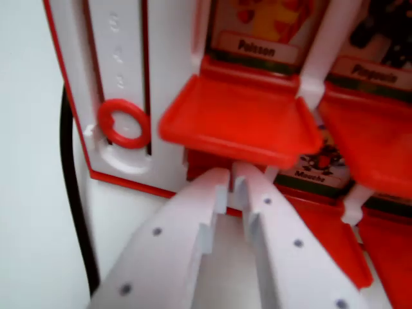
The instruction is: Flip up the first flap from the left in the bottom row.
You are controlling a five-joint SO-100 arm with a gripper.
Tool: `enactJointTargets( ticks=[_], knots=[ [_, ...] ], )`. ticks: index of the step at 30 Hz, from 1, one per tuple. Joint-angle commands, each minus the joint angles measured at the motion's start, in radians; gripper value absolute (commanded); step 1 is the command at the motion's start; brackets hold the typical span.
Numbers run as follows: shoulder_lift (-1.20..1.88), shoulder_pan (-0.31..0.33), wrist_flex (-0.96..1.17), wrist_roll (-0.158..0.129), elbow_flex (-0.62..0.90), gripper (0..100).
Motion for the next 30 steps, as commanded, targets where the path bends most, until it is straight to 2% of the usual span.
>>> enactJointTargets(
  ticks=[1, 9, 14, 18, 21, 24, 27, 30],
  knots=[
    [0.037, 0.003, 0.002, -0.002, -0.109, 0],
    [0.201, -0.002, 0.035, -0.023, 0.006, 0],
    [0.466, -0.017, 0.092, -0.025, 0.184, 0],
    [0.755, -0.021, 0.19, -0.041, 0.334, 0],
    [0.996, 0.015, 0.261, -0.08, 0.472, 0],
    [1.233, 0.081, 0.33, -0.12, 0.603, 0],
    [1.506, 0.141, 0.517, -0.129, 0.68, 0],
    [1.761, 0.167, 0.713, -0.107, 0.707, 0]
  ],
)
